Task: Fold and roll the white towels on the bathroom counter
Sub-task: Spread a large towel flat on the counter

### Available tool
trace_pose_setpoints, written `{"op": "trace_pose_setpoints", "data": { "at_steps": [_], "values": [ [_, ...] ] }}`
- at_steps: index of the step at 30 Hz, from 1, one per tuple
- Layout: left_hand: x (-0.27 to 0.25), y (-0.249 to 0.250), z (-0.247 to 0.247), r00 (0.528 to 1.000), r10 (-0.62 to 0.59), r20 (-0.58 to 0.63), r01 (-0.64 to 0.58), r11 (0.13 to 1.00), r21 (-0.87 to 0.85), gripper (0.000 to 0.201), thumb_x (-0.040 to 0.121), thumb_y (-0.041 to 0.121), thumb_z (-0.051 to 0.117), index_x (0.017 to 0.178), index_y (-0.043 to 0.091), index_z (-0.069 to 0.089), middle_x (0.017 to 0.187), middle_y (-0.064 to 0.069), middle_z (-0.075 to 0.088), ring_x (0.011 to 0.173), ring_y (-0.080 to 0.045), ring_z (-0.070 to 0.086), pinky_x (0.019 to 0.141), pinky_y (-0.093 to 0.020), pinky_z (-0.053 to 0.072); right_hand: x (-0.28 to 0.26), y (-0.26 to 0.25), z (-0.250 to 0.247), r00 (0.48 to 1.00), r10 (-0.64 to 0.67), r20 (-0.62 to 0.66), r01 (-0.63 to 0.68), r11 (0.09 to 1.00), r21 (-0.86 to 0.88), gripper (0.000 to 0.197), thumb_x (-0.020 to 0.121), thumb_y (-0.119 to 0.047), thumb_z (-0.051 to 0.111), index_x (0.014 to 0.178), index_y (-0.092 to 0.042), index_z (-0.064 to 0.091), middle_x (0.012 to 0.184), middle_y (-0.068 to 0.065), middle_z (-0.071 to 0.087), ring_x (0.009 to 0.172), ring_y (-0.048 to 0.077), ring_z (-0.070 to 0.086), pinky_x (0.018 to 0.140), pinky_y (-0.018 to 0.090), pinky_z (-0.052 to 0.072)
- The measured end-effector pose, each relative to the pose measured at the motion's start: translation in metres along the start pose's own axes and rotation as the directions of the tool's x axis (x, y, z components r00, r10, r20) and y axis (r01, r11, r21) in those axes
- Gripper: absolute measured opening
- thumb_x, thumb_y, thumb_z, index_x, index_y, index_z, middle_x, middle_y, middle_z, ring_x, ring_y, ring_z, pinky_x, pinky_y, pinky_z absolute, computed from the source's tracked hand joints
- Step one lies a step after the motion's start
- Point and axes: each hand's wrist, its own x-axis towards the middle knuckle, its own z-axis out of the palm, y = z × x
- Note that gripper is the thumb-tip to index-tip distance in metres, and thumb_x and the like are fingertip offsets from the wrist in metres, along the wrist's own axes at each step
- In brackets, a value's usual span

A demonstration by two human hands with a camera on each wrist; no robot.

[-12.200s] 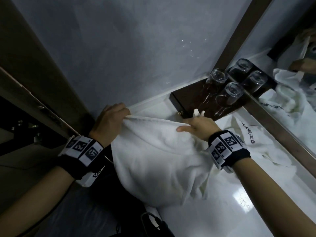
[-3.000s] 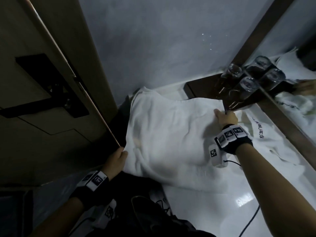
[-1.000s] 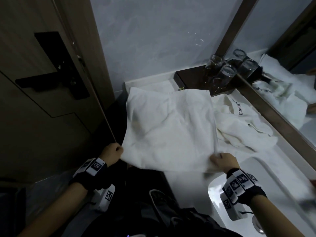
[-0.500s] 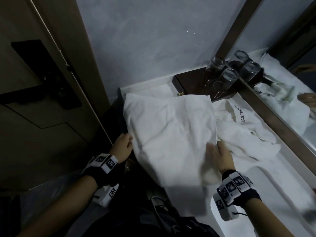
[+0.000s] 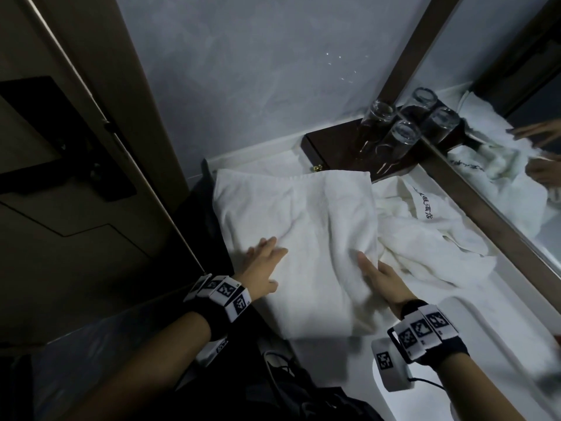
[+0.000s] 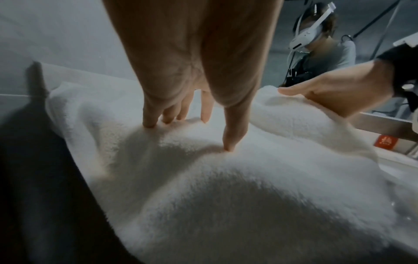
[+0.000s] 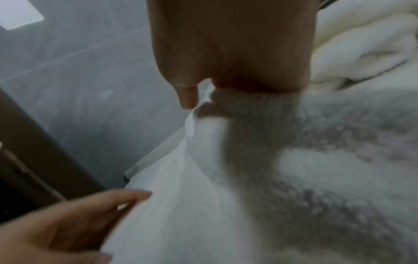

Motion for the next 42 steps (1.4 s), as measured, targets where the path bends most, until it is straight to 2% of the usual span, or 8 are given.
{"op": "trace_pose_setpoints", "data": {
  "at_steps": [4,7,14,21,25,30,35,42],
  "values": [
    [0.000,0.000,0.002,1.000,-0.016,-0.015,0.016,0.999,-0.034,0.072,0.081,0.006,0.057,0.143,0.017,0.023,0.157,-0.008,-0.004,0.144,-0.024,-0.012,0.119,-0.039,-0.004,-0.003,0.000,-0.003,0.997,-0.033,-0.069,0.036,0.998,0.043,0.070,0.085,-0.053,0.052,0.096,0.016,0.057,0.086,0.031,0.057,0.084,0.022,0.051,0.084,0.043,0.046],
    [-0.002,0.002,0.000,1.000,-0.024,-0.021,0.023,0.999,-0.034,0.072,0.082,0.005,0.057,0.143,0.017,0.022,0.157,-0.009,-0.005,0.144,-0.024,-0.011,0.119,-0.039,-0.004,-0.005,0.001,-0.014,0.966,-0.136,-0.221,0.118,0.988,-0.097,0.052,0.087,-0.047,0.051,0.052,-0.008,0.044,0.055,0.006,0.045,0.065,0.020,0.043,0.057,0.031,0.034],
    [-0.005,0.010,-0.012,0.995,-0.080,0.060,0.081,0.997,-0.008,0.077,0.084,-0.003,0.058,0.145,0.014,0.014,0.156,-0.011,-0.014,0.144,-0.026,-0.011,0.119,-0.036,0.000,0.000,0.018,-0.026,0.907,-0.200,-0.371,0.102,0.958,-0.268,0.042,0.091,-0.039,0.053,0.061,-0.010,0.049,0.061,0.005,0.052,0.071,0.026,0.048,0.066,0.033,0.032],
    [-0.018,0.014,0.004,0.996,-0.035,-0.081,0.039,0.998,0.052,0.071,0.081,-0.017,0.042,0.143,0.010,0.020,0.156,-0.010,-0.005,0.144,-0.026,-0.004,0.119,-0.035,0.011,-0.004,0.041,-0.009,0.973,-0.034,-0.229,-0.011,0.981,-0.192,0.062,0.095,-0.050,0.027,0.130,0.000,0.038,0.134,0.024,0.048,0.125,0.036,0.043,0.104,0.040,0.029],
    [-0.019,0.029,0.026,0.979,0.174,-0.108,-0.160,0.979,0.128,0.073,0.077,-0.016,0.039,0.142,0.014,0.026,0.155,-0.003,0.010,0.143,-0.020,0.009,0.118,-0.029,0.010,-0.011,0.043,-0.011,0.975,-0.087,-0.203,0.042,0.975,-0.216,0.047,0.093,-0.051,0.033,0.101,-0.005,0.035,0.091,0.014,0.059,0.099,0.036,0.055,0.079,0.036,0.035],
    [-0.021,0.062,0.056,0.973,0.219,0.068,-0.226,0.964,0.141,0.062,0.085,0.022,0.049,0.142,0.019,0.024,0.156,-0.003,0.007,0.144,-0.023,-0.001,0.118,-0.040,0.003,-0.024,0.048,-0.014,0.997,-0.010,-0.081,-0.017,0.947,-0.321,0.051,0.082,-0.053,0.058,0.094,-0.006,0.045,0.085,0.004,0.052,0.083,0.023,0.053,0.071,0.033,0.039],
    [-0.023,0.084,0.082,0.981,0.037,0.188,-0.096,0.943,0.319,0.103,0.069,0.070,0.052,0.143,0.023,-0.003,0.154,-0.014,-0.019,0.138,-0.040,-0.023,0.106,-0.066,-0.017,-0.043,0.033,-0.014,0.980,-0.091,-0.179,0.087,0.996,-0.029,0.047,0.080,-0.052,0.061,0.071,-0.014,0.036,0.070,0.001,0.033,0.064,0.018,0.038,0.059,0.031,0.042],
    [-0.036,0.073,0.076,0.990,-0.047,-0.136,0.085,0.954,0.288,0.080,0.079,-0.001,0.048,0.145,0.014,0.005,0.155,-0.013,0.006,0.143,-0.032,0.006,0.115,-0.055,0.002,-0.068,0.011,-0.020,0.954,-0.215,-0.208,0.274,0.907,0.321,0.036,0.085,-0.017,0.063,0.111,-0.021,0.039,0.078,0.007,0.061,0.043,0.016,0.054,0.038,0.023,0.037]
  ]
}}
